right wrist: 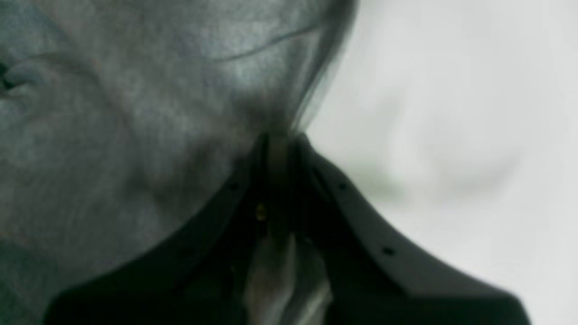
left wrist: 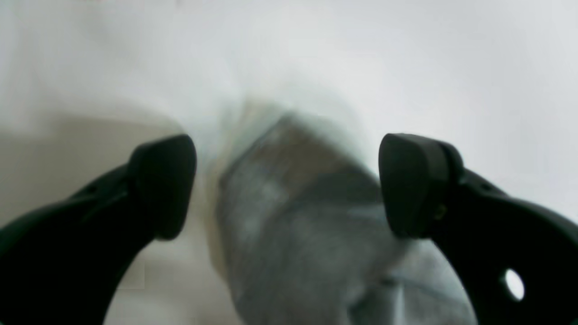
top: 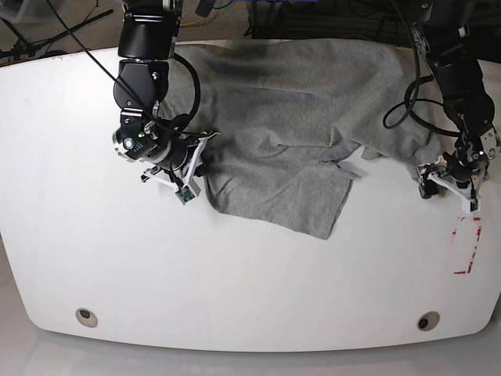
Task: Fold the T-shirt properly
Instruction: 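Grasp the shirt's hem edges with both grippers, then lift the shirt high with both grippers and swing it over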
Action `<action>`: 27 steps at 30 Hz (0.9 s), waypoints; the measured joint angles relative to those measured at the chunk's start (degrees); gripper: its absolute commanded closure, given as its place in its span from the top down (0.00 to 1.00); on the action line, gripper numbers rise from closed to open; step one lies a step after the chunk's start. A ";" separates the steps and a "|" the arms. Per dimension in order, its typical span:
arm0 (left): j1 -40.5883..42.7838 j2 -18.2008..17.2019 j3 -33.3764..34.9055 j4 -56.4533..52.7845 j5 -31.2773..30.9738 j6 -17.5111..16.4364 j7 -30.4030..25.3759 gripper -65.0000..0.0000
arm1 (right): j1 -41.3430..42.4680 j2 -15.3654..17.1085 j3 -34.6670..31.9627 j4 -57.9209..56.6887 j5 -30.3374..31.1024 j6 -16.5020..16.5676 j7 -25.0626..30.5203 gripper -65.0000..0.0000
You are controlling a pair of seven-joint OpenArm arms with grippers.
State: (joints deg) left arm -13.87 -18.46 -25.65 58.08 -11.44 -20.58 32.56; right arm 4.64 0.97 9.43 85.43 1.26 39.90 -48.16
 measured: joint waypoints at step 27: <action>2.99 0.24 -0.22 5.84 8.33 -3.98 4.72 0.01 | 0.09 0.02 0.13 8.44 0.04 0.20 0.02 0.00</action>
State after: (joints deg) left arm -10.87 -18.22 -25.87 63.92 -3.11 -24.56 37.28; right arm 4.73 0.99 9.56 93.86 1.30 40.10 -48.14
